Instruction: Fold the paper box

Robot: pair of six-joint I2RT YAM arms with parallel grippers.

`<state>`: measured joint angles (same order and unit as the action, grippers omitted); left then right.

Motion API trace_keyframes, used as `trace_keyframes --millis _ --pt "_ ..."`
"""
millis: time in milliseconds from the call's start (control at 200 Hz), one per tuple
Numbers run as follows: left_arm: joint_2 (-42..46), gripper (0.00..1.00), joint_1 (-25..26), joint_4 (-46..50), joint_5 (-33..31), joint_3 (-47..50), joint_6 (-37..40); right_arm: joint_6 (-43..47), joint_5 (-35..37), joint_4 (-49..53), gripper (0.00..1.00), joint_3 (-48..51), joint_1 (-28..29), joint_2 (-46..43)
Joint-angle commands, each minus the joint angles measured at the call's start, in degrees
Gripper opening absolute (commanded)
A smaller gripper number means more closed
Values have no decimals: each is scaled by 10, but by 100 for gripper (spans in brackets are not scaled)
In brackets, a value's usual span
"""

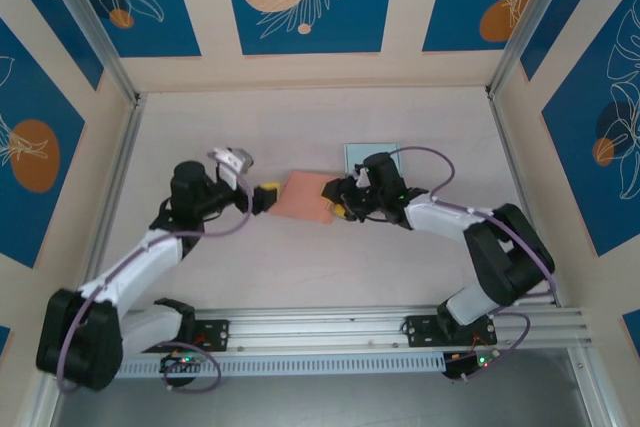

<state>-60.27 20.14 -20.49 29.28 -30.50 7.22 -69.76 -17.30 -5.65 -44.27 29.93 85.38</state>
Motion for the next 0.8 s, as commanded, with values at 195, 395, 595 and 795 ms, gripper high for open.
trace_keyframes --millis 195,395,595,795 --pt "57 100 172 -82 -63 100 393 -46 -151 177 47 -33 -71 -89" --pt "12 100 245 -119 -190 98 467 -62 -167 206 48 -47 -71 -102" --pt "-41 100 250 -115 -237 62 480 -69 -164 221 48 -47 -68 -123" --pt "-65 80 251 -100 -234 29 467 -78 -169 206 48 -42 -61 -119"
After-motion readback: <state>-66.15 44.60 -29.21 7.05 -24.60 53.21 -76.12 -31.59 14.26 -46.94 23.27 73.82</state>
